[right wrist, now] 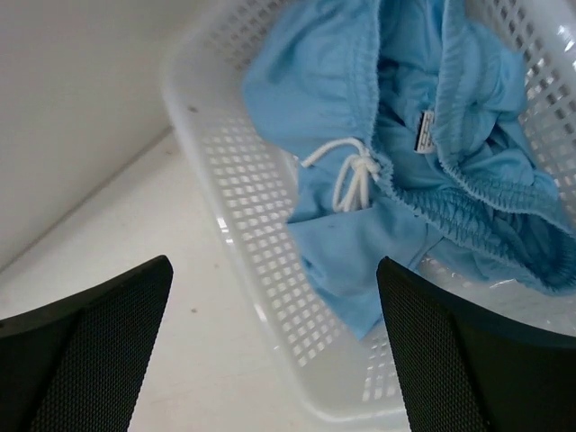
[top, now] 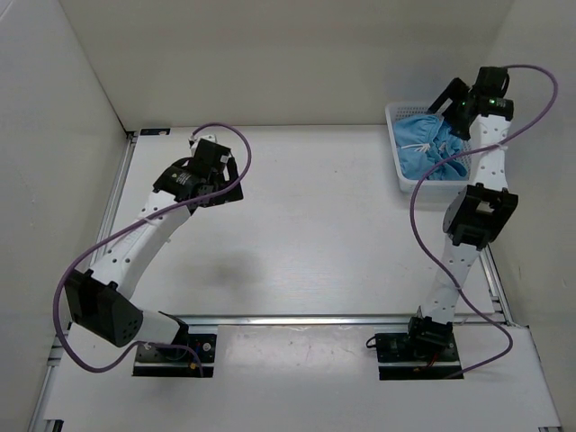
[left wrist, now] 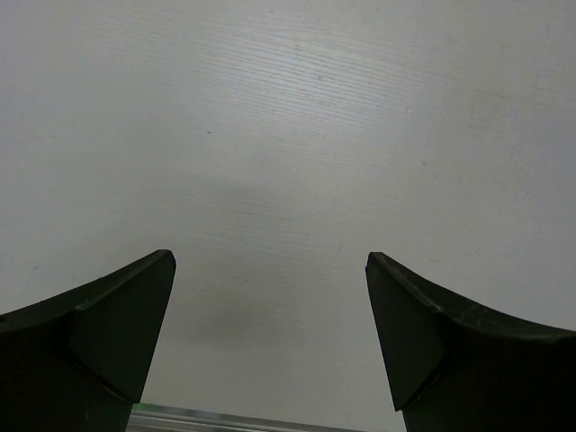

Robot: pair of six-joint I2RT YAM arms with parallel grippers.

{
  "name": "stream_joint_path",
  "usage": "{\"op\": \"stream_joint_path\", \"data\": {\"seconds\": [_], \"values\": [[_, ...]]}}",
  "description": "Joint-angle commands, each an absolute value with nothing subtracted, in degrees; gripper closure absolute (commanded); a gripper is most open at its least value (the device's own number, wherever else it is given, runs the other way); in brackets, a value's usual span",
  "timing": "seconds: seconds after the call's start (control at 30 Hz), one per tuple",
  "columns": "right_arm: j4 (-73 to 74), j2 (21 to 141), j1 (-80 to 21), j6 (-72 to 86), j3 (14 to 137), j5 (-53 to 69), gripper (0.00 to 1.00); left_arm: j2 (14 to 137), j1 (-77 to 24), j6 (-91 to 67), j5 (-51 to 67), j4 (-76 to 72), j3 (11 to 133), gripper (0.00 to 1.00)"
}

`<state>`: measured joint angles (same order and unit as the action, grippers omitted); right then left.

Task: Fold and stack the shorts
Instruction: Grab the shorts from the pile

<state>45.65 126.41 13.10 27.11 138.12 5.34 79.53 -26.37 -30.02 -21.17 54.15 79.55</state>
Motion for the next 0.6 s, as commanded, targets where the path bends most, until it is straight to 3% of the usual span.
{"op": "stream_joint_path", "data": {"seconds": [0.0, 0.23, 0.27, 0.33, 0.37, 0.47, 0.57], "values": [[48.52, 134.55, 13.36, 25.05, 135.62, 7.65, 0.01, 79.19, -26.54, -30.32, -22.49, 54.67, 79.54, 0.01], [46.5, 142.02, 13.36, 26.98, 134.55, 7.99, 0.01, 83.31, -26.54, -30.85, -23.03, 54.67, 80.07, 0.01], [46.49, 142.9, 13.36, 26.98, 136.13, 8.61, 0.07, 83.84, -26.54, -30.85, -23.03, 54.67, 80.59, 0.01], [45.97, 144.4, 13.36, 27.6, 137.45, 10.28, 0.23, 83.85, -26.54, -30.85, -23.03, 55.28, 80.6, 0.01], [45.97, 145.01, 13.36, 27.6, 137.98, 10.28, 0.5, 83.85, -26.54, -30.85, -23.03, 55.28, 80.6, 0.01], [44.74, 141.27, 13.36, 29.7, 138.52, 10.29, 0.98, 83.33, -26.54, -30.85, -23.03, 55.89, 81.12, 0.01], [38.86, 129.88, 12.49, 29.01, 131.33, 8.98, 1.0, 81.84, -26.54, -32.51, -23.55, 56.42, 81.12, 0.01]]}}
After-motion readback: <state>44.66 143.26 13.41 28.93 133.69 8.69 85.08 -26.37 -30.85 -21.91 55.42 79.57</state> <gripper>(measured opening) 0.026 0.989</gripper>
